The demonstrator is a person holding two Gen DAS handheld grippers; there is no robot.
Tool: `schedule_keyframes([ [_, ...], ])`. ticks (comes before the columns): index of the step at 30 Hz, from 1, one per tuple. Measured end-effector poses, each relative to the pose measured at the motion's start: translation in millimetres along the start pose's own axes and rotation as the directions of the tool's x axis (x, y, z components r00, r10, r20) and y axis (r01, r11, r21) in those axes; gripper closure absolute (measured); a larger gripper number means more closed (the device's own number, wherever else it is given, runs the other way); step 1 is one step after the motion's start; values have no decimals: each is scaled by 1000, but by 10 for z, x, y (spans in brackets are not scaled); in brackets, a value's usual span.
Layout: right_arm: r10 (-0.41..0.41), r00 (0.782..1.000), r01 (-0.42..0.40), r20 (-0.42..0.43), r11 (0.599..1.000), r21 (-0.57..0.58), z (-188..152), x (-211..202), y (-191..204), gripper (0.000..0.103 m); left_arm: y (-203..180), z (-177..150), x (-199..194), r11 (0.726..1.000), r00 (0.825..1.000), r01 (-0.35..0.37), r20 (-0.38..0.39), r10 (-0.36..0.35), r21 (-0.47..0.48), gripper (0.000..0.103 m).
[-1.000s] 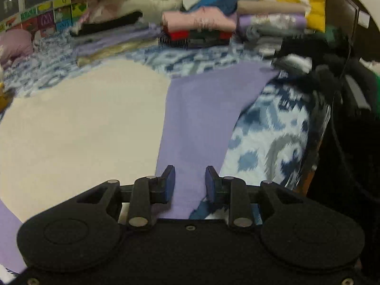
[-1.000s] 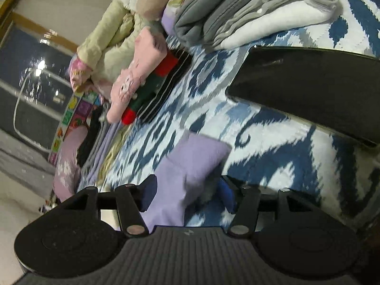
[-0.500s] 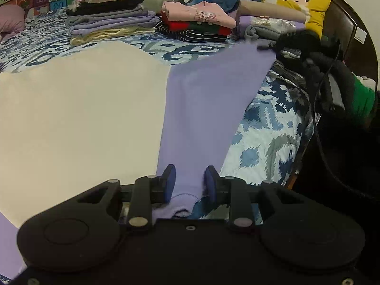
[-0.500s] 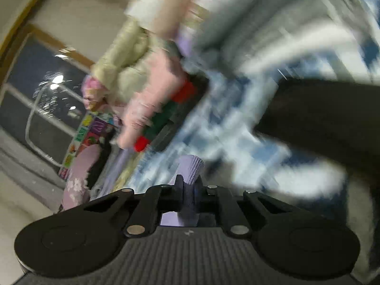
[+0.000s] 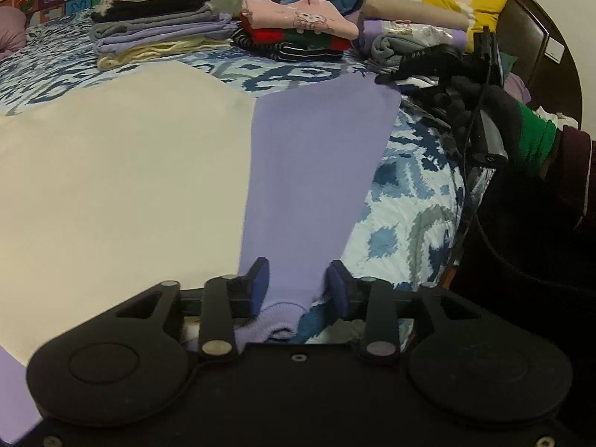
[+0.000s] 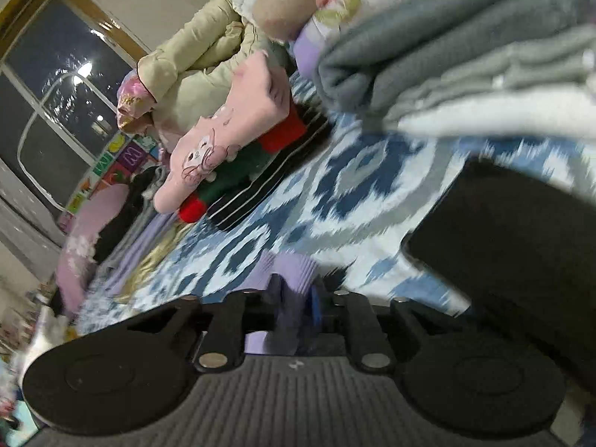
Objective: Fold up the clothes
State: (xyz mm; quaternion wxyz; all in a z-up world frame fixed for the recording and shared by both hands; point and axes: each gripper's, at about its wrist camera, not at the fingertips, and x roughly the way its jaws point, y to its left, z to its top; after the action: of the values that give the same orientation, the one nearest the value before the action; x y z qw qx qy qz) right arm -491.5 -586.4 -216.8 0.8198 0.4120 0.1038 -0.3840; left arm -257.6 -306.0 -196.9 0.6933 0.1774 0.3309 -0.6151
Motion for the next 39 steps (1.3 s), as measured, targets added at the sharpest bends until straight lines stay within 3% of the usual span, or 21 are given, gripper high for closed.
schedule_keyframes([
  [2,-28,999,31,46,998,-61,9,-101,85,61,-36,0,8,1000,1000,-4,-2,4,20,61],
  [5,12,994,6,106,986,-165,-12,-284,226,61,-26,3,-1,1000,1000,3,-2,-3,16,61],
  [8,101,993,-83,62,965,-248,-140,-383,382,63,34,15,-34,999,1000,30,8,-30,-21,61],
  [10,114,993,-108,3,951,-288,-263,-358,460,64,91,31,-71,996,998,56,28,-54,-63,61],
  [12,42,997,-60,-68,955,-291,-368,-210,437,66,123,53,-97,994,997,63,52,-59,-91,61],
  [13,2,995,-30,-104,963,-269,-399,-95,350,71,132,65,-109,993,996,66,64,-59,-102,62],
  [14,-7,996,-15,-83,967,-253,-403,-73,286,87,139,76,-123,991,995,68,77,-59,-113,62],
  [16,6,998,-19,-56,969,-246,-357,-154,301,84,141,93,-148,991,994,61,100,-49,-122,62],
  [18,5,1000,-14,-31,962,-273,-339,-231,352,70,145,103,-135,991,995,40,98,-27,-126,62],
  [19,-5,1000,-1,-18,951,-308,-354,-260,394,68,152,98,-90,991,998,19,69,-10,-130,62],
  [20,-24,1000,16,-18,947,-321,-371,-266,398,69,151,83,-36,992,999,-5,34,9,-123,64],
  [21,-44,999,35,-22,944,-328,-387,-267,392,76,130,67,-11,995,999,-22,23,25,-98,69],
  [23,-86,996,70,-29,937,-343,-421,-269,381,78,124,77,-43,996,999,-20,37,23,-90,69],
  [28,41,999,-50,-32,914,-403,-486,-337,600,75,207,99,-142,991,994,-33,101,46,-130,69],
  [34,118,992,-129,-54,851,-509,-494,-58,1075,75,286,79,-90,985,993,-47,99,64,-165,69],
  [37,61,996,-80,-59,894,-440,-361,121,985,73,353,39,-107,983,993,-37,104,56,-180,69],
  [39,17,995,-47,-94,944,-326,-252,275,755,75,401,18,-122,980,993,-21,109,43,-199,69],
])
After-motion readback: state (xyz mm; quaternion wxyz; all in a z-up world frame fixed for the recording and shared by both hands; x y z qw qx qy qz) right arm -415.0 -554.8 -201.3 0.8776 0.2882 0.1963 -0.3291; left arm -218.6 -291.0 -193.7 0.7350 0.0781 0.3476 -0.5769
